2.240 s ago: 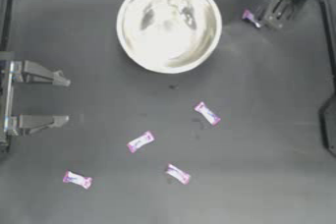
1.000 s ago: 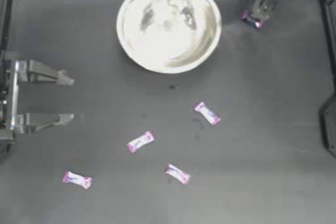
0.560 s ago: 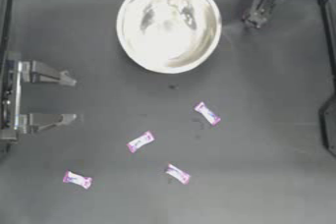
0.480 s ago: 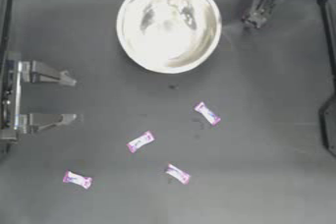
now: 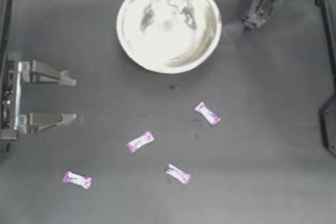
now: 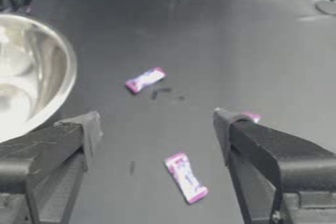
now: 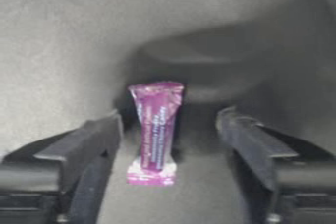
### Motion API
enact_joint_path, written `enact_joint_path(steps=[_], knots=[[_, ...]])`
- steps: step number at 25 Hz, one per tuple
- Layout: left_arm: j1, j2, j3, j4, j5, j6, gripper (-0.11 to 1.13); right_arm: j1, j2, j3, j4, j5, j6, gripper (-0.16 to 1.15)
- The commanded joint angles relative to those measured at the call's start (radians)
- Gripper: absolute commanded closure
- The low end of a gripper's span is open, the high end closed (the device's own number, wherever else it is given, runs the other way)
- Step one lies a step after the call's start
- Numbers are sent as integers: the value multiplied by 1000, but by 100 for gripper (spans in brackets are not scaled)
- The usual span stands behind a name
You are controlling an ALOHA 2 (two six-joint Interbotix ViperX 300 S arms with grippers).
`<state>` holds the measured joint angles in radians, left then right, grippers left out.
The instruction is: Put candies in bowl
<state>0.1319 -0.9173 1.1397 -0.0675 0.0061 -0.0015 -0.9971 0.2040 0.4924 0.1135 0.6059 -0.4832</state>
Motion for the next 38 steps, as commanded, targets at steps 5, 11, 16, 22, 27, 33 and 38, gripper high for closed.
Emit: enact_joint_path(steps=[5, 11, 16, 22, 27, 33, 38], knots=[[5, 14, -28, -2, -5, 0, 3, 2, -12, -2, -3, 8, -2, 58], [6, 14, -28, -2, -5, -2, 3, 8, -25, -5, -2, 26, 6, 59], [6, 14, -28, -2, 5, -2, 3, 18, -94, -8, -2, 55, 8, 59], [11, 14, -28, -2, 15, -2, 3, 75, -199, -31, 23, 94, 12, 59], [12, 14, -28, -2, 15, -2, 3, 155, -276, -83, 94, 104, 11, 59], [12, 14, -25, -3, 23, -2, 3, 256, -287, -144, 172, 75, 12, 59], [18, 14, -28, -3, 35, -2, 3, 313, -267, -158, 247, -23, 8, 59]])
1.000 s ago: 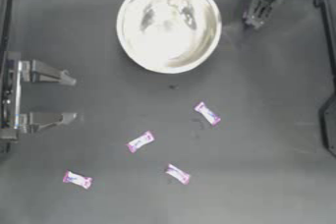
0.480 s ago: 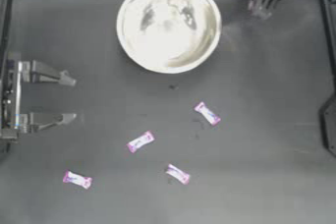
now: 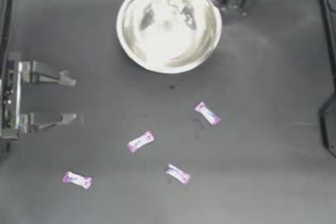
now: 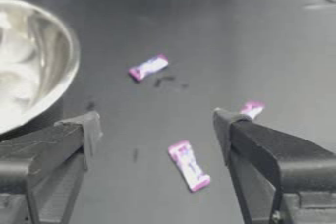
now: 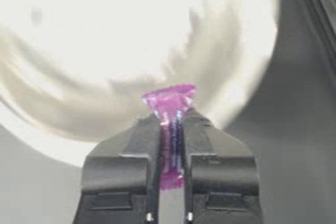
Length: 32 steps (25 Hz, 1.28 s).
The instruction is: Put candies in bowl
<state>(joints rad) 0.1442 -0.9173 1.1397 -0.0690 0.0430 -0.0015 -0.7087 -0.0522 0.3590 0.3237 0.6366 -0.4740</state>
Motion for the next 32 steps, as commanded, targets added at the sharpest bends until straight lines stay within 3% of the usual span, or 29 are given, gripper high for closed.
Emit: enact_joint_path(steps=[1, 13, 15, 19, 21, 25, 32], knots=[[8, 15, -26, 0, -2, -2, 3, 34, -3, -23, 52, -78, -3, 59], [11, 14, -20, -15, 32, -2, 3, 101, 132, -51, 109, -218, -5, 56], [11, 14, -20, -21, 48, -2, 3, 101, 137, -51, 112, -227, -8, 44], [11, 15, -23, -26, 95, -6, 3, 101, 137, -54, 112, -229, -11, 3], [11, 14, -28, -28, 109, -6, 3, 103, 132, -54, 121, -227, -11, -9], [11, 15, -40, -28, 166, -6, 3, 115, 106, -52, 137, -227, -11, 0], [12, 14, -67, -43, 288, -8, 3, 179, -11, 0, 137, -219, -11, 0]])
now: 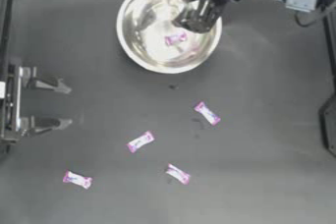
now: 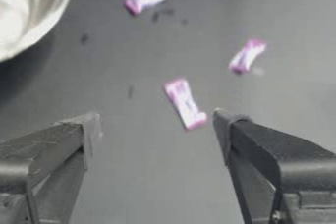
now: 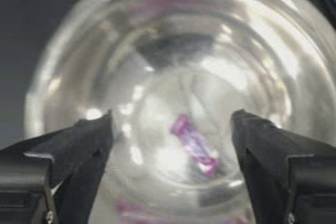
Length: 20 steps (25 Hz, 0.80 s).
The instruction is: Put candies in bowl
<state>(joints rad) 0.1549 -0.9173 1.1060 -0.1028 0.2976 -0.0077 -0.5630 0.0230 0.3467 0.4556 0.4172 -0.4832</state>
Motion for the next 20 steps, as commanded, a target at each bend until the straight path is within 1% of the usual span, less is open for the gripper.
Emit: enact_joint_path(steps=[1, 5, 8, 12, 14, 17, 19, 20], knots=[[2, 14, -35, -11, 52, -8, 3, 51, -109, 26, 5, -2, -2, 0], [2, 12, -44, -9, 130, -55, 3, 114, -212, 94, 5, -3, 2, 0], [-9, 9, -51, -9, 187, -66, 3, 164, -310, 163, 5, -12, 11, 0], [-51, 21, -72, -9, 235, -77, 3, 230, -434, 264, 40, -66, 34, 0], [-66, 41, -89, -8, 265, -84, 3, 270, -486, 314, 61, -107, 38, 0], [-106, 104, -112, -5, 311, -87, 3, 345, -554, 379, 77, -164, 40, 0], [-137, 144, -132, -5, 325, -87, 3, 385, -591, 414, 81, -196, 44, 0], [-150, 164, -143, -3, 330, -87, 3, 402, -612, 433, 94, -213, 52, 0]])
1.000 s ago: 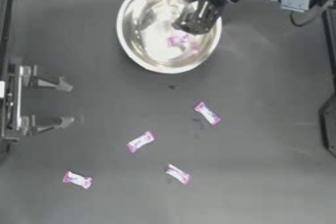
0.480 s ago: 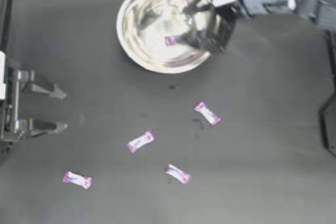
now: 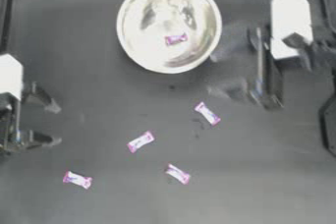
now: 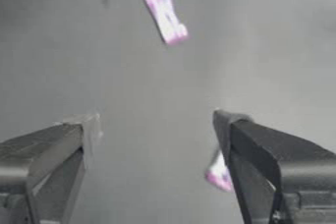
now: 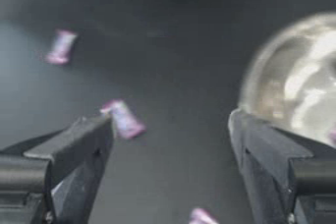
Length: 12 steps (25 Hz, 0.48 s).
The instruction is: Put candies in bowl
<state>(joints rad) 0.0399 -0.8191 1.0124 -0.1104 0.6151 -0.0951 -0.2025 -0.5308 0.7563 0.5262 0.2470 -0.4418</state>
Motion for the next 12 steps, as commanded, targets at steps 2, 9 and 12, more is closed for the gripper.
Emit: enact_joint_path(steps=[2, 9, 12], knots=[[-61, 98, -69, 6, 28, -2, 3, 60, -87, 43, 46, -55, 21, 0], [-166, 242, -126, 84, 120, -117, 3, 150, -112, 67, 66, -64, 26, 0], [-219, 278, -141, 123, 127, -199, 3, 189, -115, 67, 64, -72, 26, 0]])
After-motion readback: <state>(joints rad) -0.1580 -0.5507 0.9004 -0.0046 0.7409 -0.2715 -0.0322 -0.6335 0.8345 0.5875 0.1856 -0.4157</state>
